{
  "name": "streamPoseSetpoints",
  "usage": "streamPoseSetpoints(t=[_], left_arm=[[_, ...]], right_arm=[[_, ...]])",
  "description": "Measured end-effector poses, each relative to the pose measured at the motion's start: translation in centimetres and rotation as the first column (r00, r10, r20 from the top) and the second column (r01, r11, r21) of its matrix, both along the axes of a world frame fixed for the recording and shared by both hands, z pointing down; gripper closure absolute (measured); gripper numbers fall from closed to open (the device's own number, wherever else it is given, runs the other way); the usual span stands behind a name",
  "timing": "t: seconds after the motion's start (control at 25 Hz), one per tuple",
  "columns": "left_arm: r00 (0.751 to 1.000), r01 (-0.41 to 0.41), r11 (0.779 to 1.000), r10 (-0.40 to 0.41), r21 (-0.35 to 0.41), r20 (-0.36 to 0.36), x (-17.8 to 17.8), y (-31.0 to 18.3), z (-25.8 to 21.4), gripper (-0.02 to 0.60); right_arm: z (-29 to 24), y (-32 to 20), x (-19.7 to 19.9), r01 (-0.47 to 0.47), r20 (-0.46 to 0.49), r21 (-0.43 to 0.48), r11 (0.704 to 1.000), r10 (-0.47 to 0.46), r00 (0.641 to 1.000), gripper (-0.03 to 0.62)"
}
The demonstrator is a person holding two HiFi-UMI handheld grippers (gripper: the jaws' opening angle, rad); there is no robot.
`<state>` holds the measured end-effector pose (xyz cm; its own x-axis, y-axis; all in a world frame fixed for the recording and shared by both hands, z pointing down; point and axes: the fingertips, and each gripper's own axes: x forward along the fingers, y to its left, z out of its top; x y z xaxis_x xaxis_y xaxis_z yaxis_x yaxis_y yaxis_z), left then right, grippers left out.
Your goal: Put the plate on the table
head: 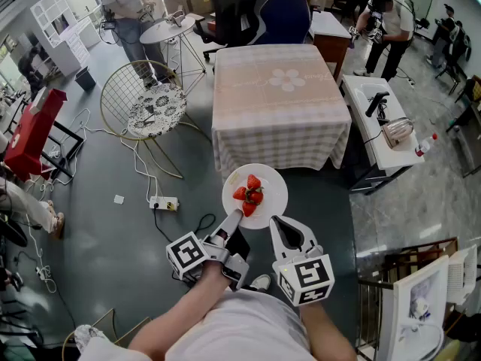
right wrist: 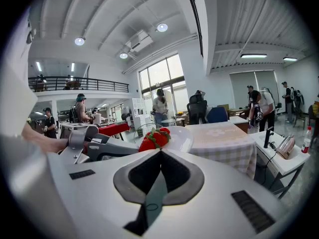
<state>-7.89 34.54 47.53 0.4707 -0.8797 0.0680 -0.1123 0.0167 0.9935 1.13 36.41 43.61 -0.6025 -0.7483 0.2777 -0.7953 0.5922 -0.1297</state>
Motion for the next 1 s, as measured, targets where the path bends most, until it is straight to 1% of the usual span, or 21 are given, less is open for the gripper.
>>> streamPoseSetpoints(t=[0.24, 0.48, 0.76, 1.0], left_arm=[[1.0, 0.0, 1.0, 0.0, -0.015, 0.024, 0.8, 0.5, 0.1, 0.568], [1.0, -0.006, 1.0, 0.007, -0.01, 0.031, 1.0, 0.3, 0.0, 0.568], [0.999, -0.04, 0.999, 0.041, -0.015, 0.021, 1.9, -1.1, 0.3, 0.568], [0.998, -0.055, 0.998, 0.054, -0.019, -0.014, 1.5, -3.8, 0.9, 0.568]], right_arm=[[0.0, 0.3, 0.7, 0.016, 0.01, -0.002, 1.0, -0.016, 1.0, 0.591], [0.3, 0.0, 1.3, -0.005, 0.031, -0.015, 1.0, 0.005, 1.0, 0.589], [0.7, -0.9, 1.9, -0.032, 0.018, -0.021, 0.999, 0.032, 0.999, 0.589], [1.1, -3.4, 1.3, -0.052, -0.001, -0.03, 0.998, 0.052, 0.999, 0.589]])
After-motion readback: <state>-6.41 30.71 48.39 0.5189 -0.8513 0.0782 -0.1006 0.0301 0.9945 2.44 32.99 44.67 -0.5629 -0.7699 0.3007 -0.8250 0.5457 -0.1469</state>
